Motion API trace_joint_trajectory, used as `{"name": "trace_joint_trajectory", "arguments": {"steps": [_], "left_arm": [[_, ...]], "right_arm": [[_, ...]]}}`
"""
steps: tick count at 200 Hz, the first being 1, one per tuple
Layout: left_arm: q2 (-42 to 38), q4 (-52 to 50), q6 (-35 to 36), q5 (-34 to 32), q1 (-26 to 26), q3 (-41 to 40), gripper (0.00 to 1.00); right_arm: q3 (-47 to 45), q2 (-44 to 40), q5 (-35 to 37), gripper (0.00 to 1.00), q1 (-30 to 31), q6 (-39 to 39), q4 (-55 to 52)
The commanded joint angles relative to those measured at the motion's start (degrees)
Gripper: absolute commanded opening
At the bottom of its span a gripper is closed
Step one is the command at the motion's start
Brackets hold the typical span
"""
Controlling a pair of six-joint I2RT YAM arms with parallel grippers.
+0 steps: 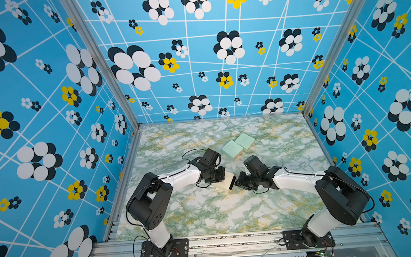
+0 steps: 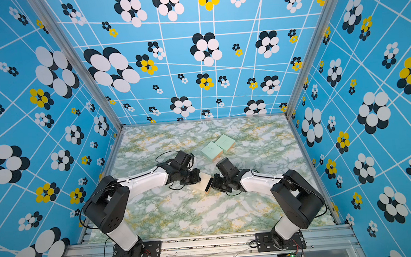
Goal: Take out the earrings from the drawer-style jewelry box
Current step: Open the drawer in the jewelry box.
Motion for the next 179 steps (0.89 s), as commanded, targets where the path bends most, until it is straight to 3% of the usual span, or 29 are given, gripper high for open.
{"name": "trace_joint_trajectory", "arguments": {"steps": [1,121,143,179], "left_arm": [[3.33,-4.3,1.2,-2.61,0.83,-1.93,0.0],[3.21,-4.04,1.07,-2.61,0.83,-2.32,0.0],[3.32,-4.0,1.1,-2.51,0.83,-2.28,0.0],[3.31,-3.78,0.85,-2.5,0.83,-2.46,0.0]], "right_arm": [[-0.12,0.87,-0.66,0.17,0.28,0.72,1.85],[-1.61,0.74,-0.57,0.07,0.28,1.69,4.96],[-1.63,0.74,-0.53,0.0,0.24,1.73,5.06],[-1.64,0.73,-0.18,0.0,0.26,1.6,4.73]]}}
